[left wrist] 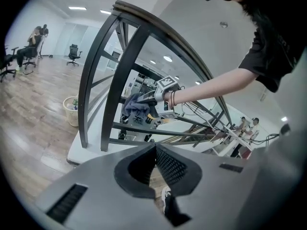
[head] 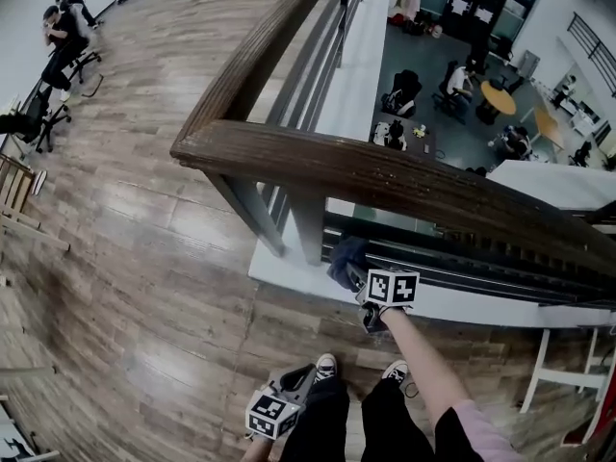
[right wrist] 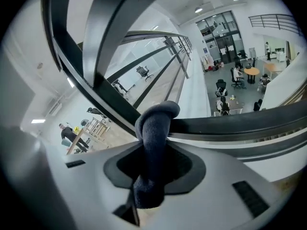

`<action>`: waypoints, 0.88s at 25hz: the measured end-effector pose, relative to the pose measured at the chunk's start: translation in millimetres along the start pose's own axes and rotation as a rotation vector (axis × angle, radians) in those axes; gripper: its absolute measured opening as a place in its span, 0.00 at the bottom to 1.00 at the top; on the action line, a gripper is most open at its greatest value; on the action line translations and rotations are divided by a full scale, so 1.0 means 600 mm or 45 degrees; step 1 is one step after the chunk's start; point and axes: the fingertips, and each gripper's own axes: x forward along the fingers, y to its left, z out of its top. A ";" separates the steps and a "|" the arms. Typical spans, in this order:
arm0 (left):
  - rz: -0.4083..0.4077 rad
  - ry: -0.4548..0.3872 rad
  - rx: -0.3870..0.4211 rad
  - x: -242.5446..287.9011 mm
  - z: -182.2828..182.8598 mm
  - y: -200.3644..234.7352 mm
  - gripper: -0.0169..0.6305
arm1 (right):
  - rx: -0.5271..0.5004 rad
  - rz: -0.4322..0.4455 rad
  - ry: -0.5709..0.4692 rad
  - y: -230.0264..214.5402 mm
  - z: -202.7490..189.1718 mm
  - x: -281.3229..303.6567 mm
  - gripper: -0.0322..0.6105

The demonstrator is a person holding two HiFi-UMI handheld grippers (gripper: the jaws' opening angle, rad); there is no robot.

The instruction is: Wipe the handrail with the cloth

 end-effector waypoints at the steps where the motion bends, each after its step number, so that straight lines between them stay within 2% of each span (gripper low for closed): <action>1: 0.002 0.008 0.008 0.002 -0.003 -0.001 0.03 | 0.020 -0.003 -0.009 -0.013 -0.002 -0.006 0.21; 5: 0.011 0.029 0.056 0.021 -0.008 -0.001 0.03 | 0.104 -0.035 -0.052 -0.075 -0.004 -0.048 0.21; 10: -0.038 0.066 0.133 0.064 0.007 -0.038 0.03 | 0.166 -0.088 -0.102 -0.164 -0.004 -0.124 0.21; 16: -0.140 0.156 0.177 0.120 0.031 -0.123 0.03 | 0.258 -0.173 -0.175 -0.289 -0.014 -0.231 0.21; 22: -0.216 0.233 0.245 0.177 0.005 -0.211 0.03 | 0.375 -0.245 -0.255 -0.419 -0.034 -0.355 0.21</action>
